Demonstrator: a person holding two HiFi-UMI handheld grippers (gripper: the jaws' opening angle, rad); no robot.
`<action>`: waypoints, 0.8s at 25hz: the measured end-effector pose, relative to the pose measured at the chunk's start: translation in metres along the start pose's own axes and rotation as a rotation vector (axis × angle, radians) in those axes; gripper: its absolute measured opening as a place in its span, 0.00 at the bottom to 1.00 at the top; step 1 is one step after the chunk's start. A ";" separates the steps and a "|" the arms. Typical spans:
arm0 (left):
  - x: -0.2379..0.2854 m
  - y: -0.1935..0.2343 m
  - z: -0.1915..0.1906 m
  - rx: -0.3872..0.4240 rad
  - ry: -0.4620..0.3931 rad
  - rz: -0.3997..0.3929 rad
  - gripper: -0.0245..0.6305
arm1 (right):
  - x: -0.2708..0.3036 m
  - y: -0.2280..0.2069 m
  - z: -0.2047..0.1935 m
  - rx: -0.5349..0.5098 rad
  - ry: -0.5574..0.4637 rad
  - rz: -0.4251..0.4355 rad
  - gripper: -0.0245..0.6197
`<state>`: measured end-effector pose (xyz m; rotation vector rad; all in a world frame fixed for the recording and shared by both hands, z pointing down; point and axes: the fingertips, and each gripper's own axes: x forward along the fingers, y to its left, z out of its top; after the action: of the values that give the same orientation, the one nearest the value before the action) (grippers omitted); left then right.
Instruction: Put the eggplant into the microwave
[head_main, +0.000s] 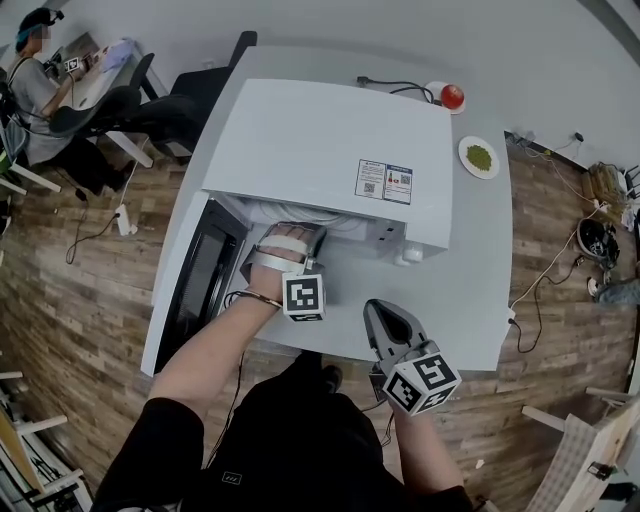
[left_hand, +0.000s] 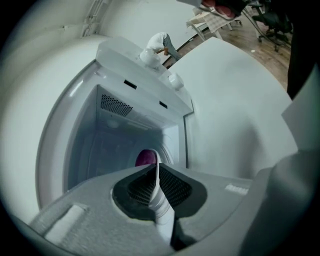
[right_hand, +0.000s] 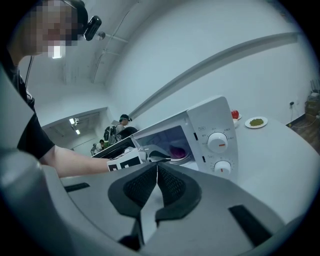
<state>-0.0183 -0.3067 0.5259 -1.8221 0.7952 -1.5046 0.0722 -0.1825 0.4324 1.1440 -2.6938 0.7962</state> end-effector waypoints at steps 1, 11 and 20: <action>-0.006 -0.001 0.002 -0.018 -0.002 -0.003 0.08 | -0.004 0.003 0.000 -0.004 -0.003 0.004 0.06; -0.085 -0.002 0.024 -0.175 -0.030 0.017 0.08 | -0.053 0.037 0.000 -0.035 -0.048 0.023 0.06; -0.165 -0.030 0.071 -0.314 -0.121 -0.023 0.08 | -0.105 0.076 -0.020 -0.049 -0.056 0.037 0.06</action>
<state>0.0261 -0.1520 0.4402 -2.1351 0.9978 -1.3253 0.0917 -0.0614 0.3866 1.1246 -2.7713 0.7094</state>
